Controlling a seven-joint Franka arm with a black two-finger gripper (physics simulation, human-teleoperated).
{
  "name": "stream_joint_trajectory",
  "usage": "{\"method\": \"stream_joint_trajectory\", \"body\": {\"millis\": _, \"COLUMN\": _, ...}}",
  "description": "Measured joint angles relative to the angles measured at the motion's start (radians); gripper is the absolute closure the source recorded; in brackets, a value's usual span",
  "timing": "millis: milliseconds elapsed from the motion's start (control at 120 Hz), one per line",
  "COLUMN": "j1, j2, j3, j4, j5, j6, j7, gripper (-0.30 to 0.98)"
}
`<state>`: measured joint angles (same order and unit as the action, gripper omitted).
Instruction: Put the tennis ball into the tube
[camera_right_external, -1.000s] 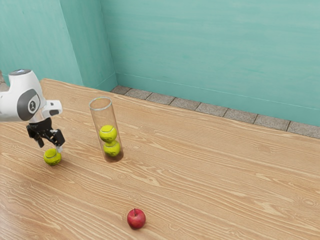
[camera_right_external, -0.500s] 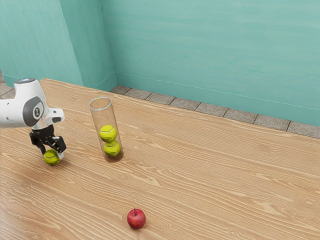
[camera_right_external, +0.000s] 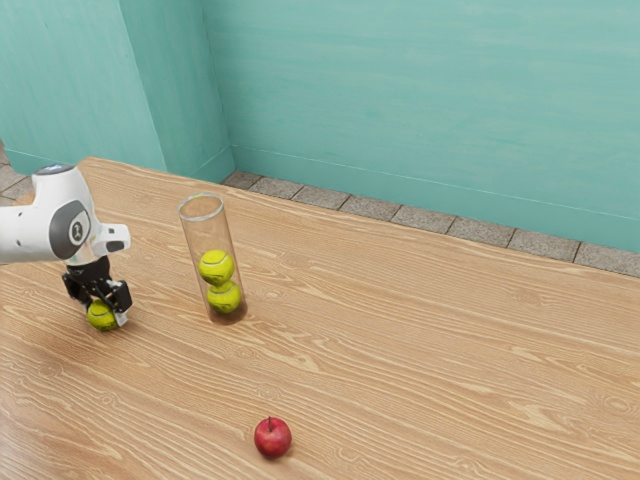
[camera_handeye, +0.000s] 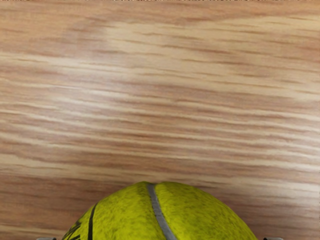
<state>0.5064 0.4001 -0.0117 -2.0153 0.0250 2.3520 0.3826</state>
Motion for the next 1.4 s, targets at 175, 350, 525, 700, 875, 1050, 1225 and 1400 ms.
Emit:
{"method": "stream_joint_trajectory", "body": {"millis": 175, "j1": 0.000, "j2": -0.004, "j3": -0.003, "j4": 0.001, "j5": -0.002, "j6": 0.002, "j7": 0.000, "gripper": 0.23}}
{"method": "stream_joint_trajectory", "body": {"millis": 350, "j1": 0.003, "j2": -0.036, "j3": -0.012, "j4": -0.008, "j5": -0.001, "j6": 0.000, "j7": -0.004, "gripper": 0.29}}
{"method": "stream_joint_trajectory", "body": {"millis": 525, "j1": 0.005, "j2": -0.196, "j3": -0.042, "j4": -0.063, "j5": 0.002, "j6": -0.032, "j7": -0.010, "gripper": 0.32}}
{"method": "stream_joint_trajectory", "body": {"millis": 700, "j1": 0.014, "j2": -0.352, "j3": -0.102, "j4": -0.068, "j5": 0.003, "j6": -0.112, "j7": -0.016, "gripper": 0.34}}
{"method": "stream_joint_trajectory", "body": {"millis": 875, "j1": -0.002, "j2": -0.461, "j3": -0.170, "j4": -0.010, "j5": -0.035, "j6": -0.244, "j7": -0.020, "gripper": 0.35}}
{"method": "stream_joint_trajectory", "body": {"millis": 1050, "j1": -0.009, "j2": -0.492, "j3": -0.217, "j4": 0.081, "j5": -0.067, "j6": -0.377, "j7": -0.024, "gripper": 0.36}}
{"method": "stream_joint_trajectory", "body": {"millis": 1225, "j1": -0.011, "j2": -0.492, "j3": -0.281, "j4": 0.162, "j5": -0.092, "j6": -0.472, "j7": -0.029, "gripper": 0.37}}
{"method": "stream_joint_trajectory", "body": {"millis": 1400, "j1": -0.030, "j2": -0.473, "j3": -0.309, "j4": 0.188, "j5": -0.099, "j6": -0.515, "j7": -0.038, "gripper": 0.37}}
